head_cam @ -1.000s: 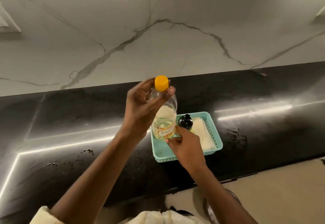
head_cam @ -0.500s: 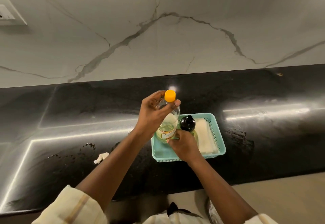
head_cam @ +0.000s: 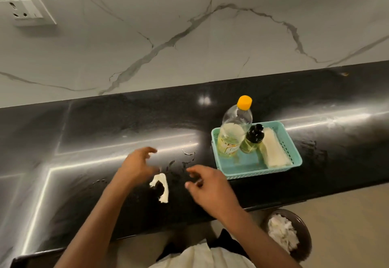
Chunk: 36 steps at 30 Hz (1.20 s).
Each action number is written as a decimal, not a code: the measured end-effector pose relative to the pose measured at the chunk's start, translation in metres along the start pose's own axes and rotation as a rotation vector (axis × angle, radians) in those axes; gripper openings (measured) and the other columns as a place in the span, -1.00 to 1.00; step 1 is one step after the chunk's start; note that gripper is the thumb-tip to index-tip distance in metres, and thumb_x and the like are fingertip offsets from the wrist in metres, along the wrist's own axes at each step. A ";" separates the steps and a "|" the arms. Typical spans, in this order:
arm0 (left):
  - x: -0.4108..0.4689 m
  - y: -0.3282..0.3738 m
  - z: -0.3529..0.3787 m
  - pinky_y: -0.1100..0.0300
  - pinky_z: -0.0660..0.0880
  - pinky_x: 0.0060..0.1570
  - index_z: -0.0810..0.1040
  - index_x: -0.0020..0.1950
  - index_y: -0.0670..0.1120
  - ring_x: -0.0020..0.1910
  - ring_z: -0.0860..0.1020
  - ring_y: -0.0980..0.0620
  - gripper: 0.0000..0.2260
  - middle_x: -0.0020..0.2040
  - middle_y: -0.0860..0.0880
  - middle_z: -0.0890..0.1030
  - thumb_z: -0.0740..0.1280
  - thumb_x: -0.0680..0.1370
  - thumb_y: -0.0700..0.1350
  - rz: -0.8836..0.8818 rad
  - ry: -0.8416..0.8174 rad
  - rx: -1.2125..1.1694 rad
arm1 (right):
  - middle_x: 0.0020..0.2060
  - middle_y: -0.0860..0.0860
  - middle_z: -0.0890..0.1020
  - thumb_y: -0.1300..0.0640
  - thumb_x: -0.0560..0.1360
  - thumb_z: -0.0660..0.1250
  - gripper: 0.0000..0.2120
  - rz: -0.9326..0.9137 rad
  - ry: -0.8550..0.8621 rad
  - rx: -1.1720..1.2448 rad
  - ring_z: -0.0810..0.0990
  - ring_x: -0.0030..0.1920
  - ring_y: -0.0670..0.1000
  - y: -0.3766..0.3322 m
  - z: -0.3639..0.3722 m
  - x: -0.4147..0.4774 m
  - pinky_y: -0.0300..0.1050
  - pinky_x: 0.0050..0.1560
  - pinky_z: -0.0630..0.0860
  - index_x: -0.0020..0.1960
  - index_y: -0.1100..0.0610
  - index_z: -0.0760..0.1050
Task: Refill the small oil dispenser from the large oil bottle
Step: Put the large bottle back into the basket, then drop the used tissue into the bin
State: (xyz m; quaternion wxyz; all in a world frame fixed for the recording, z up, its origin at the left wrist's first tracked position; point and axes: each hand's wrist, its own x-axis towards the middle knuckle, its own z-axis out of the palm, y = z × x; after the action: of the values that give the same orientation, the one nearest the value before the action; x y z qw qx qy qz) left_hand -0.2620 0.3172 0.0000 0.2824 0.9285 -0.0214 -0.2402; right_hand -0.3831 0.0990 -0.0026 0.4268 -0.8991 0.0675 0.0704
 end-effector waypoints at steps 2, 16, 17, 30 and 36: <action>-0.006 -0.029 0.012 0.11 0.60 0.19 0.51 0.51 0.03 0.24 0.67 -0.10 -0.33 0.37 -0.10 0.62 0.65 0.44 -0.11 -0.001 -0.082 0.066 | 0.29 -0.04 0.61 0.05 0.49 0.53 -0.36 0.019 -0.138 -0.065 0.69 0.00 -0.10 -0.007 0.041 0.012 -0.14 0.16 0.63 0.53 -0.07 0.44; -0.026 -0.017 0.084 -0.05 0.74 -0.10 0.77 -0.03 -0.02 -0.26 0.76 0.01 -0.88 -0.26 0.00 0.77 0.53 0.55 -0.24 0.220 -0.088 -0.304 | -0.11 -0.07 0.78 0.18 0.51 0.53 -0.85 0.180 0.253 0.161 0.73 -0.13 -0.14 0.023 0.073 -0.010 -0.16 -0.02 0.67 0.07 0.04 0.73; -0.030 -0.005 0.089 -0.09 0.74 -0.05 0.78 -0.01 -0.03 -0.22 0.77 0.00 -0.89 -0.23 -0.01 0.78 0.54 0.55 -0.23 0.226 -0.111 -0.338 | -0.12 -0.09 0.77 0.17 0.51 0.54 -0.86 0.178 0.292 0.186 0.73 -0.12 -0.15 0.029 0.062 -0.019 -0.22 -0.03 0.66 0.06 0.03 0.74; -0.106 0.237 0.323 -0.16 0.72 0.07 0.75 -0.19 0.01 -0.11 0.77 -0.27 -0.85 -0.13 -0.26 0.77 0.55 0.50 -0.23 0.384 -0.553 -0.447 | -0.20 -0.14 0.78 0.10 0.45 0.61 -0.92 0.526 0.707 0.290 0.75 -0.13 -0.13 0.235 -0.126 -0.209 -0.05 0.00 0.69 -0.06 -0.01 0.77; -0.116 0.301 0.436 0.15 0.74 -0.13 0.70 -0.03 -0.26 -0.22 0.70 -0.10 -0.85 -0.02 -0.32 0.73 0.47 0.52 -0.48 0.328 -0.640 -0.305 | -0.17 -0.08 0.78 0.25 0.46 0.55 -0.86 0.665 0.668 0.235 0.73 -0.14 -0.13 0.332 -0.174 -0.256 -0.09 0.05 0.68 -0.10 0.01 0.76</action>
State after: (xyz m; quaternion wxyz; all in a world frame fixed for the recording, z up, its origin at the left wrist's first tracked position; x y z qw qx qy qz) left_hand -0.5357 -0.1398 -0.1048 0.4307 0.7383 -0.2209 -0.4697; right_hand -0.6822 -0.2288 -0.0978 0.4349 -0.7478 0.4920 -0.0977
